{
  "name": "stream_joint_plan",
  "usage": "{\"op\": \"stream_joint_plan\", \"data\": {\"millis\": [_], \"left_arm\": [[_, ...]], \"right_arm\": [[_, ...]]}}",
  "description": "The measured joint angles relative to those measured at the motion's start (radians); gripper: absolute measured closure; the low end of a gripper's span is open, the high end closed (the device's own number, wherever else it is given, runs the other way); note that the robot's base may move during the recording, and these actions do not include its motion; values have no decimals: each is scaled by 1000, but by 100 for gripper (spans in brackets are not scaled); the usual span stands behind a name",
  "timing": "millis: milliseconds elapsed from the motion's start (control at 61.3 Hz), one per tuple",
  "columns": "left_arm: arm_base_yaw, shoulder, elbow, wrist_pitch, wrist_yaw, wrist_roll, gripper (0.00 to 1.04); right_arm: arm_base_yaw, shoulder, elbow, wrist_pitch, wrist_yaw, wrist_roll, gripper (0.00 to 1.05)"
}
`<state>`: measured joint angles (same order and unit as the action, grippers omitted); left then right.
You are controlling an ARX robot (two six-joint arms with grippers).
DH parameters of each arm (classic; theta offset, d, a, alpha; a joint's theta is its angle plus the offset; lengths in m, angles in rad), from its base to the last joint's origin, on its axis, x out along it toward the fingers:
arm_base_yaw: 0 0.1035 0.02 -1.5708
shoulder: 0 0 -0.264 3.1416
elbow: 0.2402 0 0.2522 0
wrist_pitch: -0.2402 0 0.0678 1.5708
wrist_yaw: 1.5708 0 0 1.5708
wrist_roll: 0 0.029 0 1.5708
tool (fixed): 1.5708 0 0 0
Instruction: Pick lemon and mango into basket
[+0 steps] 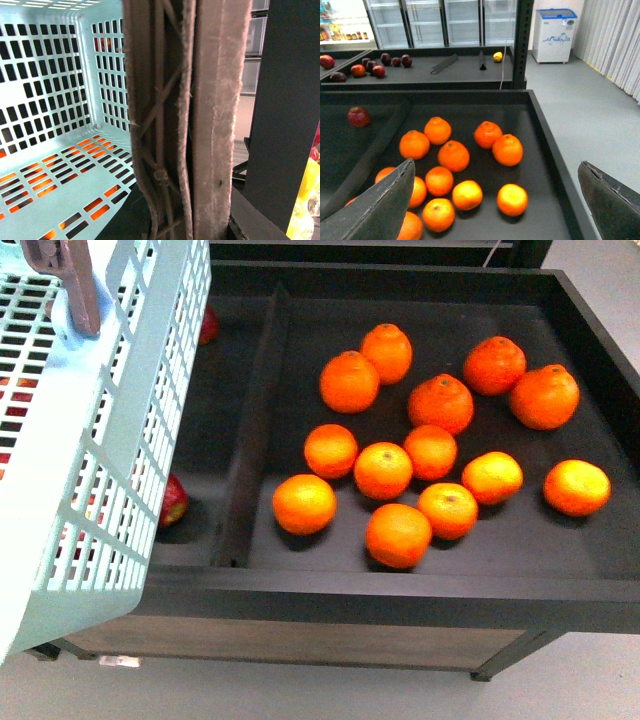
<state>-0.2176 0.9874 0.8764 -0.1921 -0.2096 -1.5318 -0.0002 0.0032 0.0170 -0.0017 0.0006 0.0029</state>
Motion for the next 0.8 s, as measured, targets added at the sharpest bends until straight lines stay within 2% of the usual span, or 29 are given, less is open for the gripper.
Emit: {"op": "stream_joint_plan", "data": {"millis": [799], "left_arm": [[1, 1, 0, 0, -6, 3, 86]], "right_arm": [[0, 0, 0, 0, -2, 0, 9]]}}
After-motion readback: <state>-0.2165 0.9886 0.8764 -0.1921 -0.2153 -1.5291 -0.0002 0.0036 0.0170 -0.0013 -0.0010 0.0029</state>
